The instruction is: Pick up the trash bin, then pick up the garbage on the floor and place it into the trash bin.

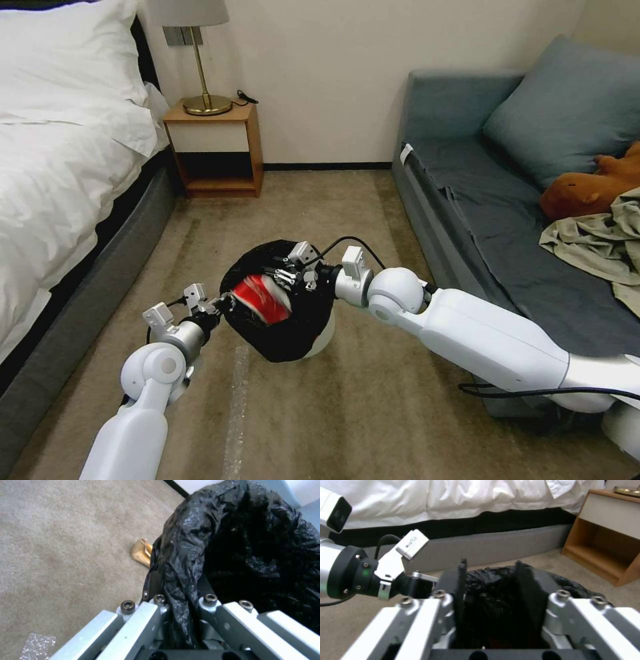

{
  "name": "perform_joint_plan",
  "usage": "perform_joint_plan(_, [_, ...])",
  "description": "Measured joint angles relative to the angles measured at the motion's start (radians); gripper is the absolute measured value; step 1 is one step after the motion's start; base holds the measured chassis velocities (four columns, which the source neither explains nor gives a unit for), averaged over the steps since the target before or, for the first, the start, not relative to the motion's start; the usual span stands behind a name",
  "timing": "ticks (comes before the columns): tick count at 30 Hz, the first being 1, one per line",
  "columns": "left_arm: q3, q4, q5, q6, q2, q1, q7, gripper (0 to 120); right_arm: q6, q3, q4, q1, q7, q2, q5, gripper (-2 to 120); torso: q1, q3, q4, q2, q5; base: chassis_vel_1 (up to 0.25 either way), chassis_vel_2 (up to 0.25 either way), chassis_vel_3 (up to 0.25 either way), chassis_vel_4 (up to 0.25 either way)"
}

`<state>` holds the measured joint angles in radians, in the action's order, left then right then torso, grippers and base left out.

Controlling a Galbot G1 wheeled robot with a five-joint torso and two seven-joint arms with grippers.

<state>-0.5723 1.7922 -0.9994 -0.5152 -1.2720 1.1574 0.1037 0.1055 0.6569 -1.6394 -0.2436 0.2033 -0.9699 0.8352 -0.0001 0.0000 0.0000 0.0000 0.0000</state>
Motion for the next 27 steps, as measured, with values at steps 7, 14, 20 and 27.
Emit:
perform_joint_plan(7, [-0.034,-0.013,0.035,0.018,0.018,-0.002,-0.022,4,-0.031,-0.089,-0.028,0.037,-0.033,0.007,0.001,73,0.0,0.0,0.0002,0.0,-0.0001,0.0,0.0,0.0,0.0])
perform_joint_plan(14, [-0.08,0.001,0.085,0.049,0.043,0.004,-0.045,4,-0.036,-0.288,-0.062,-0.009,-0.077,0.065,-0.055,97,0.0,0.0,0.0002,0.0,0.0,0.0,0.0,0.0,0.0])
perform_joint_plan(20, [-0.097,0.03,0.111,0.065,0.037,0.018,-0.052,4,-0.013,-0.51,-0.144,-0.212,-0.124,0.109,-0.128,100,0.0,0.0,-0.0001,0.0,0.0005,0.0,0.0,0.0,0.0])
perform_joint_plan(27, [-0.113,0.075,0.149,0.08,0.03,0.047,-0.054,4,0.037,-0.86,-0.293,-0.626,-0.167,0.112,-0.236,100,0.0,0.0,-0.0002,0.0,0.001,0.0,0.0,0.0,0.0])
